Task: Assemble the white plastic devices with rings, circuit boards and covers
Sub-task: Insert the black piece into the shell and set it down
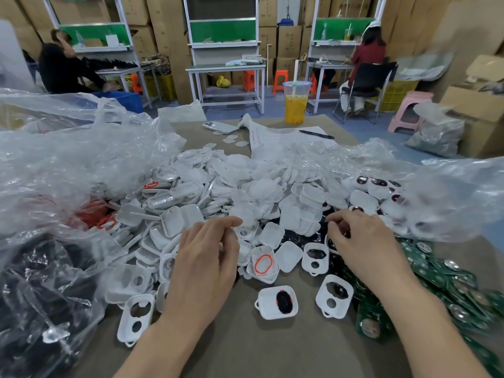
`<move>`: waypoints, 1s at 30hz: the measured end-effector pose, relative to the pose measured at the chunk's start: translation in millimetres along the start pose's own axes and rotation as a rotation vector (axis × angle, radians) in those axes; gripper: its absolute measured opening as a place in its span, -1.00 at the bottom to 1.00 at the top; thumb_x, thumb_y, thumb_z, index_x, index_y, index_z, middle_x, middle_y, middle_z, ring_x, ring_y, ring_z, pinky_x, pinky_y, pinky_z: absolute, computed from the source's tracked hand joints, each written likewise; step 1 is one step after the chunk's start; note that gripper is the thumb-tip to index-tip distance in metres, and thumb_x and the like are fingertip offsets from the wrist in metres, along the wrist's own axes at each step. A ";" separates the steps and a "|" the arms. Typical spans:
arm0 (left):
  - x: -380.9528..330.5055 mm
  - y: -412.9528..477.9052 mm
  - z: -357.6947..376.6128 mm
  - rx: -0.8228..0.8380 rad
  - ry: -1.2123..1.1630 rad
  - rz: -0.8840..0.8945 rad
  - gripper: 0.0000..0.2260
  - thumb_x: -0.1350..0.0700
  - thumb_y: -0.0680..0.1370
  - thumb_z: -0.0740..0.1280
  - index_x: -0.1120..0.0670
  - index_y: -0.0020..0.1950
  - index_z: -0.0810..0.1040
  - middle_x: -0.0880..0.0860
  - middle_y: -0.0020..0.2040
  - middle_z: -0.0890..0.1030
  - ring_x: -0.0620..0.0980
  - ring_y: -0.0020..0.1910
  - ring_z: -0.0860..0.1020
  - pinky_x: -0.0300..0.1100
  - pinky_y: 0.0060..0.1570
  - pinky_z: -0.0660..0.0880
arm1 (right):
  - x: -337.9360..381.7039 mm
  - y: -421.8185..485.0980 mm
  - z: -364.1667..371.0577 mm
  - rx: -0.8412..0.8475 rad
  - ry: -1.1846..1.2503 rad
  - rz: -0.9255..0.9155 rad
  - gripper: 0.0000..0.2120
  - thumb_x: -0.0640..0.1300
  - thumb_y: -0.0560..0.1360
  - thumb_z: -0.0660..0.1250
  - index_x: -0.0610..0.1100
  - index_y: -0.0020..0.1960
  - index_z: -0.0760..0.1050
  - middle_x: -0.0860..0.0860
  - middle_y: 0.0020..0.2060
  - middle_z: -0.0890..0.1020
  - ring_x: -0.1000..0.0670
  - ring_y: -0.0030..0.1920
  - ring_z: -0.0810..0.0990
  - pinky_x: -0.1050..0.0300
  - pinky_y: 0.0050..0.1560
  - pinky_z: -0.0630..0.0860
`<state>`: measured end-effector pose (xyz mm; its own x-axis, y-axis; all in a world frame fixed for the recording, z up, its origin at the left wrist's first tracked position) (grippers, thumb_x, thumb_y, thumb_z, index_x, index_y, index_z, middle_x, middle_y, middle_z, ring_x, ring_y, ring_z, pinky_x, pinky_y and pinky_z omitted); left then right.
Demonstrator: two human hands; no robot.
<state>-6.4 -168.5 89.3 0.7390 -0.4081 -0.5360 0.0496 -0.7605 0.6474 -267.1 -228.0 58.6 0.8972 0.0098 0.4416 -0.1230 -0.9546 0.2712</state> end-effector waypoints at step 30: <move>11.9 -5.9 16.9 0.136 -0.557 -0.355 -0.90 -0.13 0.58 0.38 -0.32 0.07 0.56 -0.17 -0.17 0.61 -0.11 -0.27 0.57 -0.29 -0.24 0.51 | 84.8 -20.5 12.1 0.304 1.020 -0.140 -0.79 0.08 0.38 0.46 -0.05 -0.26 0.68 -0.07 -0.37 0.63 0.15 -0.36 0.50 0.39 -0.28 0.43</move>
<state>-9.3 -177.4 70.0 0.2349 -0.2937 -0.9266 0.1133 -0.9385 0.3262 -183.4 -211.2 80.1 0.0998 0.2344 0.9670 0.1907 -0.9583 0.2126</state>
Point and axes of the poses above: each hand's wrist, its own y-axis towards the middle knuckle, its own z-axis out of the palm, x = y × z, the point moved 10 cm from there along y, towards the middle knuckle
